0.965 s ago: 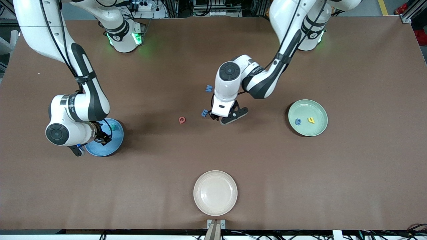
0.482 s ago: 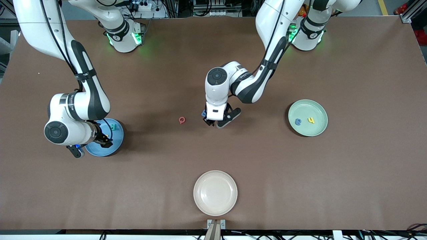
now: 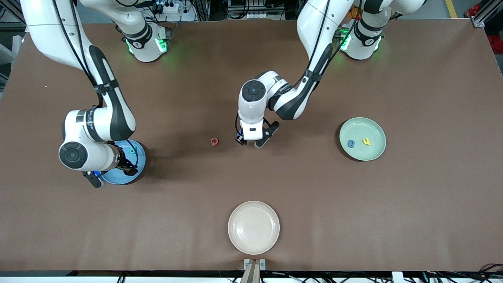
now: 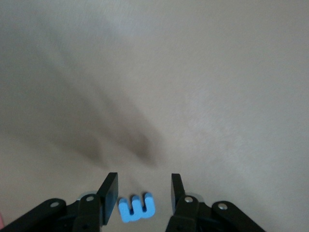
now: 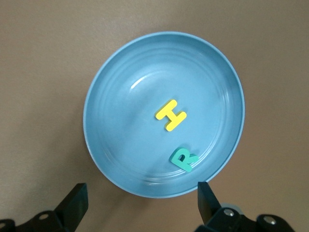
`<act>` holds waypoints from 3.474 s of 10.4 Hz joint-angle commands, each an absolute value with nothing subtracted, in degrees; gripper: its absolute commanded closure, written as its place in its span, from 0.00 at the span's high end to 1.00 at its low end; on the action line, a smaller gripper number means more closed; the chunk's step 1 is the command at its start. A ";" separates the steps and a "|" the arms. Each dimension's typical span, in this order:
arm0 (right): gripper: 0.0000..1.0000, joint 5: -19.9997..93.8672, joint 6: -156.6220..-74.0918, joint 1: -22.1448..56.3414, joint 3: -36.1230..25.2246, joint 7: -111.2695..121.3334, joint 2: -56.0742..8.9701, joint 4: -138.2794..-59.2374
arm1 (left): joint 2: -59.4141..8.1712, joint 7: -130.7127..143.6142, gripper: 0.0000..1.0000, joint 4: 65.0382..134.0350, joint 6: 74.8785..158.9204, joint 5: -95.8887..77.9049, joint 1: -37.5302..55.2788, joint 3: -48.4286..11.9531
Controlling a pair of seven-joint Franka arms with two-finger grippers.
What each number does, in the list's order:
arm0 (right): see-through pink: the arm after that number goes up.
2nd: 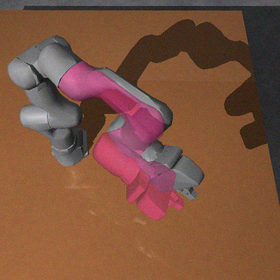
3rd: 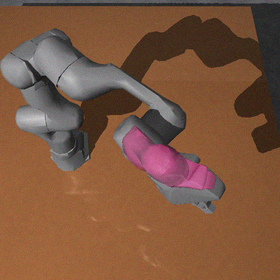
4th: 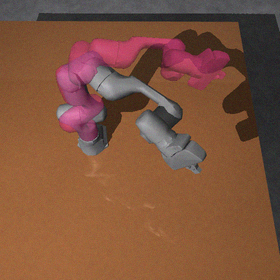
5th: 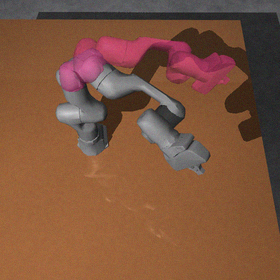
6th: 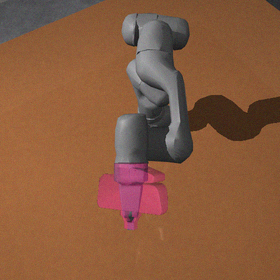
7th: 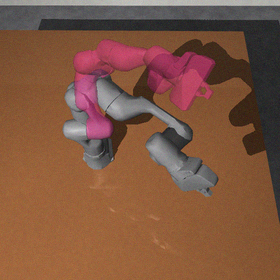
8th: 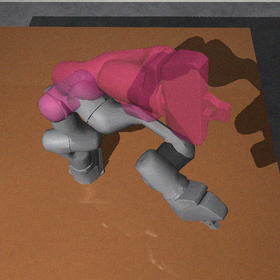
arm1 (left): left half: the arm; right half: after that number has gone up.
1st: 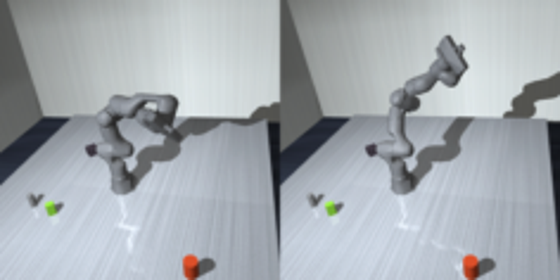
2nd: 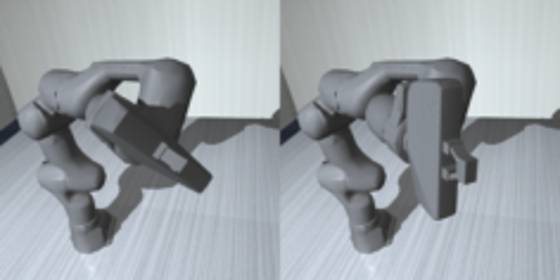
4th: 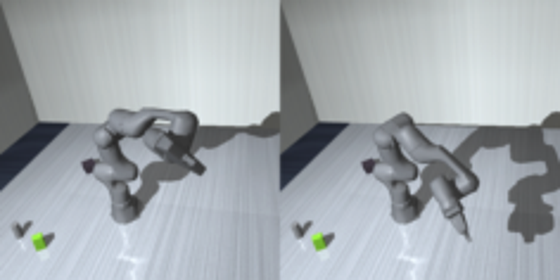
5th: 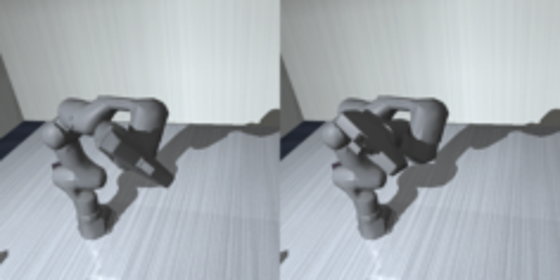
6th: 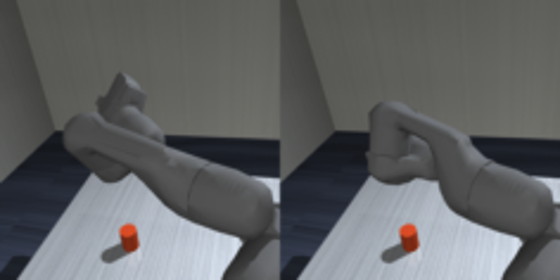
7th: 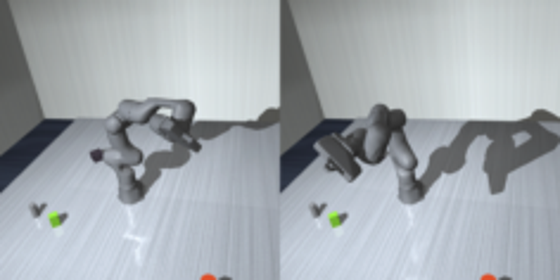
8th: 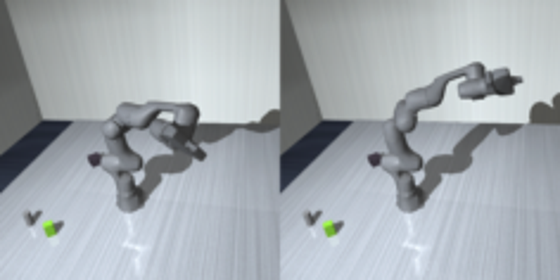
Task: Sort uppercase to blue plate, lowercase to green plate
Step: 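Release the R onto the blue plate while the left gripper lowers to m, then close the left gripper fingers around the blue lowercase m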
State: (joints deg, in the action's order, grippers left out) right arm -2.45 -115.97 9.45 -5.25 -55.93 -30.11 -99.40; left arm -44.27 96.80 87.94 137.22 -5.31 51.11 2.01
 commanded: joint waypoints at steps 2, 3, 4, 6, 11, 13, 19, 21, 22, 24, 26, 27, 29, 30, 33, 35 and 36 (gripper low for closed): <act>1.00 -3.69 -115.75 9.23 -5.01 -48.30 -27.78 -98.53 | -46.76 97.82 0.50 86.75 134.48 -9.49 52.64 2.99; 1.00 -3.52 -116.54 8.88 -5.01 -43.29 -27.77 -97.13 | -46.76 97.91 0.50 86.66 133.52 -10.19 52.82 2.99; 1.00 -3.52 -117.59 8.44 -5.01 -39.33 -27.77 -95.99 | -46.76 97.91 0.50 86.49 132.90 -10.46 52.82 2.90; 1.00 -3.87 -119.17 8.00 -5.10 -30.89 -27.60 -95.10 | -46.67 98.35 0.50 86.22 132.89 -11.77 52.82 2.90; 1.00 -3.96 -119.09 6.77 -5.19 -26.19 -26.10 -95.36 | -46.76 102.03 0.50 84.91 132.98 -15.29 52.73 2.90; 1.00 -4.04 -119.18 6.42 -5.27 -26.10 -26.10 -95.19 | -46.76 103.70 0.50 84.64 133.42 -15.38 52.56 2.90; 1.00 -4.04 -119.09 5.98 -5.19 -26.10 -26.54 -95.10 | -48.25 105.81 0.50 84.55 135.17 -15.29 52.73 2.90; 1.00 -4.04 -119.00 5.98 -5.19 -25.93 -26.54 -94.66 | -48.52 106.52 0.50 84.20 137.54 -15.38 52.73 2.90; 1.00 -4.04 -118.92 6.06 -5.19 -26.01 -26.54 -94.66 | -48.52 106.96 0.51 84.20 137.64 -15.38 52.73 2.90; 1.00 -4.13 -118.92 6.06 -5.19 -26.02 -26.54 -94.66 | -48.52 107.93 0.50 84.20 138.86 -15.38 52.73 2.90; 1.00 -4.04 -118.83 6.15 -5.19 -26.02 -26.54 -94.66 | -49.04 108.54 0.50 84.20 139.57 -15.38 52.82 2.81; 1.00 -4.04 -118.83 6.15 -5.19 -26.10 -26.54 -94.66 | -49.13 109.07 0.51 84.20 139.57 -15.38 53.08 2.73; 1.00 -4.04 -118.83 6.15 -5.19 -26.10 -26.54 -94.66 | -49.22 109.34 0.51 84.29 139.57 -15.38 53.26 2.64; 1.00 -4.04 -118.83 6.15 -5.19 -26.10 -26.54 -94.66 | -49.22 109.51 0.51 84.20 139.57 -15.38 53.26 2.64; 1.00 -4.04 -118.83 6.24 -5.19 -26.10 -26.63 -94.66 | -49.74 109.78 0.50 84.20 139.57 -15.38 53.61 2.55; 1.00 -4.04 -118.83 6.24 -5.19 -26.10 -26.63 -94.66 | -49.75 109.78 0.50 84.20 139.66 -15.38 53.61 2.55; 1.00 -4.04 -118.74 6.24 -5.19 -26.10 -26.63 -94.66 | -49.83 109.78 0.50 84.20 139.66 -15.38 53.61 2.55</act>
